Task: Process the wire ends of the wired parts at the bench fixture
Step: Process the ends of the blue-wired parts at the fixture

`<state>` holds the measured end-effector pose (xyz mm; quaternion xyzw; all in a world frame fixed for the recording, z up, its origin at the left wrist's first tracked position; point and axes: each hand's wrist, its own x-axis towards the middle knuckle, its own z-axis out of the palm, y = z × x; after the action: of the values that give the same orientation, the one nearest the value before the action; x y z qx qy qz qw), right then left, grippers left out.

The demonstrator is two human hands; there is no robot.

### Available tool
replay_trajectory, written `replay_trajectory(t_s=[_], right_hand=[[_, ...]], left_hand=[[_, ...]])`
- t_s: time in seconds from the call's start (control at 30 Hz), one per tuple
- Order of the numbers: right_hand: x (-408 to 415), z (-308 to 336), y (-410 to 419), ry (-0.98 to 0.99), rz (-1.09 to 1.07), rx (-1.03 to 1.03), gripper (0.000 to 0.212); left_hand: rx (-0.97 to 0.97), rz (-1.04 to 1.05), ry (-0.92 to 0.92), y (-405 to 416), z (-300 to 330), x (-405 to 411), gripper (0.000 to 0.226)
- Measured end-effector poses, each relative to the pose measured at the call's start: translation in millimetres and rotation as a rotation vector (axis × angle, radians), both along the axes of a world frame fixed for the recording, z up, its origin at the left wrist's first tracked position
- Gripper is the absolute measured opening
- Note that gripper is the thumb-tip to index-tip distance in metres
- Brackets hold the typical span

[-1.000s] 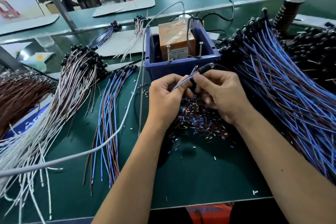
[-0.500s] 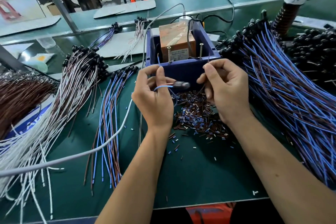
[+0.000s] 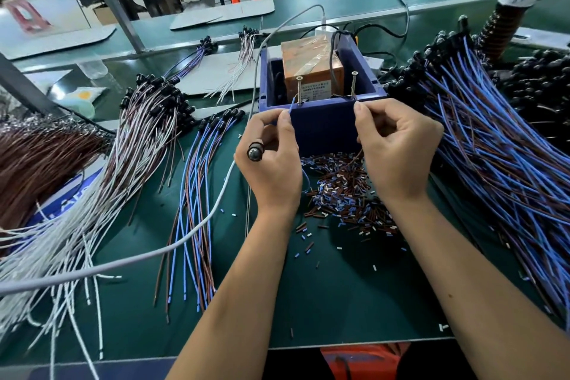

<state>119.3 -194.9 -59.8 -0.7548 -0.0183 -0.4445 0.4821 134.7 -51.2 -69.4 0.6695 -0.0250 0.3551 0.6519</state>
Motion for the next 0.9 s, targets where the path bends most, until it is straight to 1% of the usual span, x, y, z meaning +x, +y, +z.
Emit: replay_trajectory(t_s=[0.17,0.37,0.53,0.63,0.73,0.83,0.9], right_hand=[[1,-1,-1,0.014,-0.020,0.021,0.022],[4,-3,-2,-0.005,-0.023,-0.055,0.022],[5,-4,-3,-0.003,-0.009,-0.051,0.022],[3,-3,-4,0.013,-0.019,-0.006,0.021],[0,-2,-5,0.023,-0.028,0.056,0.021],[-5,2,-12,0.023,-0.042,0.095,0.021],[-10,6,-26,0.053,-0.063,0.105,0.022]], left_hand=[[0.011,0.003,0.008,-1,2,-1,0.014],[0.035,-0.009,0.041,-2,5,-4,0.022],[0.026,-0.022,0.028,-1,4,-5,0.018],[-0.021,0.028,0.013,-2,5,-5,0.014],[-0.103,0.055,0.003,-6,10,-9,0.016],[-0.096,-0.021,0.037,-22,23,-14,0.016],[-0.045,-0.145,0.128,-41,36,-13,0.017]])
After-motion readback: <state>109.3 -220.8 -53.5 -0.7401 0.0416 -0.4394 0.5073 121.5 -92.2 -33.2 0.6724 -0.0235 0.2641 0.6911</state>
